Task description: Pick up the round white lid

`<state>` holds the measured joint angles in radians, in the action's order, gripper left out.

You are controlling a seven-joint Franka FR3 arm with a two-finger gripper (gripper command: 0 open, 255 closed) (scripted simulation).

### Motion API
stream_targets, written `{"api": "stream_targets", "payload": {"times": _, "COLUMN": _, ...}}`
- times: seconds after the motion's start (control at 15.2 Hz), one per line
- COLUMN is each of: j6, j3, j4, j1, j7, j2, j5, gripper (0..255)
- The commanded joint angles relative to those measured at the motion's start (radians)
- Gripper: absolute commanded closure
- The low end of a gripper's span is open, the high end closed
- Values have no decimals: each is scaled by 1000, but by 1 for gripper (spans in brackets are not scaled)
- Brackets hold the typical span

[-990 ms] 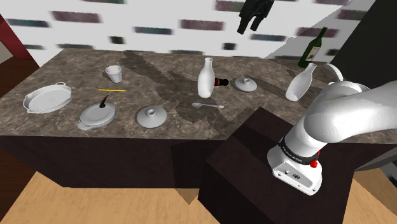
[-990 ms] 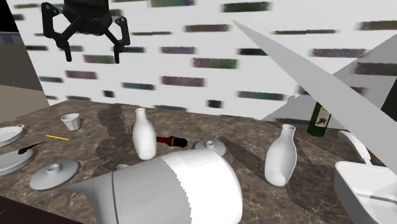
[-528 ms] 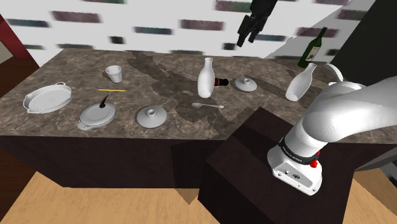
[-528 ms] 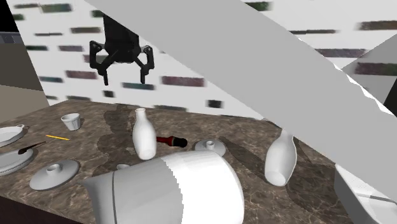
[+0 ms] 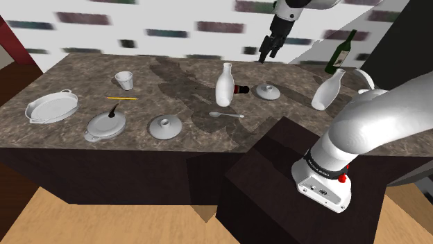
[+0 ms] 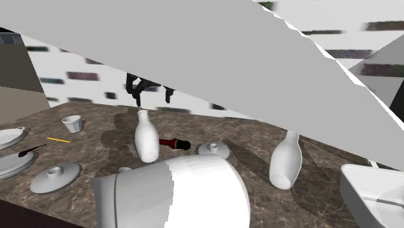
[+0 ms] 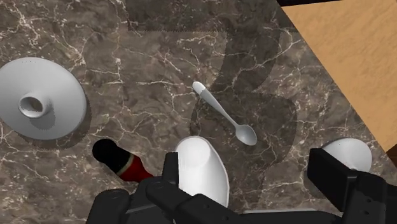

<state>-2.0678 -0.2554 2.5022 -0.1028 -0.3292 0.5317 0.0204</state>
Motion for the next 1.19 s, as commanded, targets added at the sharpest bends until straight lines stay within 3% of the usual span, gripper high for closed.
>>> {"api": "stream_targets", "payload": {"times": 0.0, "j6": -47, "j3": -34, "j4": -6, "j1": -8, "j7": -40, "j2": -60, "j5": 8, "gripper": 0}}
{"api": "stream_targets", "payload": {"times": 0.53, "j6": -221, "j3": -153, "j4": -63, "j1": -20, "j7": -200, "j2": -324, "j5": -21, "gripper": 0}}
{"api": "stream_targets", "payload": {"times": 1.12, "j6": -353, "j3": -224, "j4": -220, "j1": -61, "j7": -438, "j2": -676, "j5": -195, "gripper": 0}}
